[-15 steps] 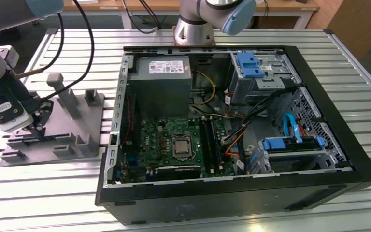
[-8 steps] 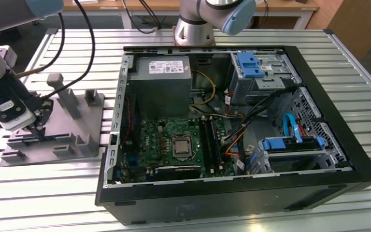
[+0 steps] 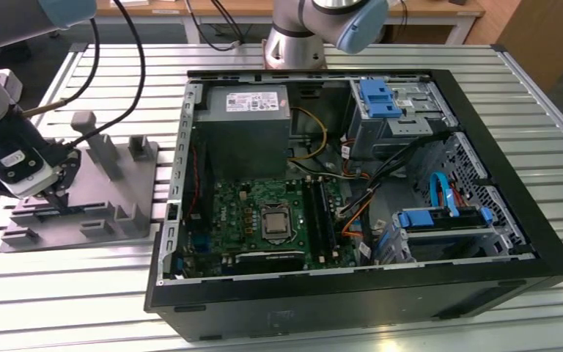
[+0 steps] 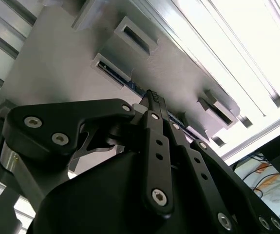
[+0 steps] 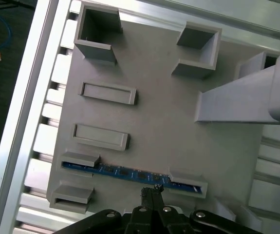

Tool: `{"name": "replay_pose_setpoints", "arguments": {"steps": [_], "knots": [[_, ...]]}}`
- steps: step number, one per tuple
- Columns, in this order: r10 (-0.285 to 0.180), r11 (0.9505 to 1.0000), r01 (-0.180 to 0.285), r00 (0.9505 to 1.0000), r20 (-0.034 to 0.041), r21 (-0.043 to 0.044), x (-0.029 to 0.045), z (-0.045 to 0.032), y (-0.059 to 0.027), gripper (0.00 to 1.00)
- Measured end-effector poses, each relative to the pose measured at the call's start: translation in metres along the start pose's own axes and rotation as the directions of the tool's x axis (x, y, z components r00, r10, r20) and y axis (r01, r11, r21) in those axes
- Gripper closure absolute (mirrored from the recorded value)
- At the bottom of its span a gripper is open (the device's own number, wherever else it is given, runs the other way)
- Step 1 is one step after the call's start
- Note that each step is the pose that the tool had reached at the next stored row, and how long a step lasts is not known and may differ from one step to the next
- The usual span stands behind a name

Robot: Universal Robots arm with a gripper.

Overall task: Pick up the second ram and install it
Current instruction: 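Pick up the second ram and move it above second insertion slot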

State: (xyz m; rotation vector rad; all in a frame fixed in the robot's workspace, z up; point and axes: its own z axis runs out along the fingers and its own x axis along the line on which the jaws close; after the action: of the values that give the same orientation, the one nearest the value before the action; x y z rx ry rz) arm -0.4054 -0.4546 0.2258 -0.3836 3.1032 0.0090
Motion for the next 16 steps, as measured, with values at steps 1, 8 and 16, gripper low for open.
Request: {"name": "replay_pose_setpoints", "arguments": {"steps": [1, 8, 16], "knots": [[-0.007, 1.0, 0.007, 1.0, -0.0001, -0.0001, 0.0, 0.0, 0.0, 0.9], [-0.061, 0.9981, 0.061, 0.9981, -0.0002, -0.0009, 0.0, 0.0, 0.0, 0.9], [-0.128, 0.9918, 0.128, 0.9918, -0.0004, -0.002, 0.0, 0.0, 0.0, 0.9]]}}
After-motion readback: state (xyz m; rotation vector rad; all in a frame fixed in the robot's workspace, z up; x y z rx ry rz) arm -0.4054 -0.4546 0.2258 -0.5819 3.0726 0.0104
